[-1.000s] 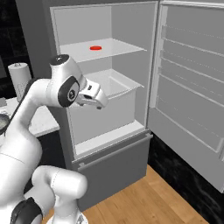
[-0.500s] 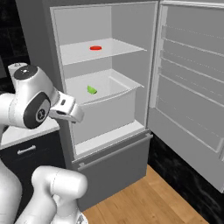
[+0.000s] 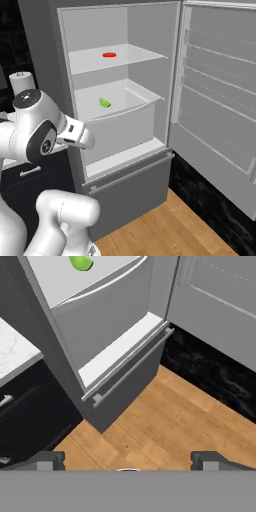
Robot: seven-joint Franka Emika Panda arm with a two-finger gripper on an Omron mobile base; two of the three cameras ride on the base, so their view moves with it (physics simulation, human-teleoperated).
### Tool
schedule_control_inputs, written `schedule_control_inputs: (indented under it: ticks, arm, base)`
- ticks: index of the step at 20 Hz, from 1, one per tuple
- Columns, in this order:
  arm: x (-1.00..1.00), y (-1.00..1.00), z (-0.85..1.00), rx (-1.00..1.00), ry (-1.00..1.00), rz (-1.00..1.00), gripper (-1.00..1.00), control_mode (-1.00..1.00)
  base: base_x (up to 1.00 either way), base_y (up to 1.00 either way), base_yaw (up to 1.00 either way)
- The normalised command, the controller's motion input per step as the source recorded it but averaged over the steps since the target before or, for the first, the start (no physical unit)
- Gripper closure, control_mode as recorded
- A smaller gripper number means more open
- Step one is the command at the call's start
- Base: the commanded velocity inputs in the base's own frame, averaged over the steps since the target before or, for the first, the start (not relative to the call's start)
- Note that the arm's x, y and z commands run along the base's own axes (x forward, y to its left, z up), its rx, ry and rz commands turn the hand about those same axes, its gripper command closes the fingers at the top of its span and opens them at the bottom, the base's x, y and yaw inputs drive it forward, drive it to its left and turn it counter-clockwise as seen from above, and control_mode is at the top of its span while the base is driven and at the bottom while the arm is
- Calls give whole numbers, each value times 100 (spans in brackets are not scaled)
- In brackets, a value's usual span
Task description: Grab a lemon wedge from the fridge and one ice cube from the ice bowl, and put them in the glass of lemonade.
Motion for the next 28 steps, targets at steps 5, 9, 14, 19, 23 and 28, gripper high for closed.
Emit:
schedule_control_inputs:
  ticks: [5, 9, 14, 19, 23, 28]
  arm:
    - [0, -7, -6, 0, 0, 1, -100, -100]
    - [0, -19, 0, 0, -1, 3, -100, 100]
    - [0, 0, 0, 0, 0, 0, -100, 100]
    - [0, 0, 0, 0, 0, 0, -100, 100]
    - [0, 0, 0, 0, 0, 0, -100, 100]
    - [0, 0, 0, 0, 0, 0, -100, 100]
  base:
    - [0, 0, 0]
    - [0, -15, 3]
    - [17, -85, 37]
    - [32, -56, 61]
    - [44, -42, 58]
    - [34, -63, 40]
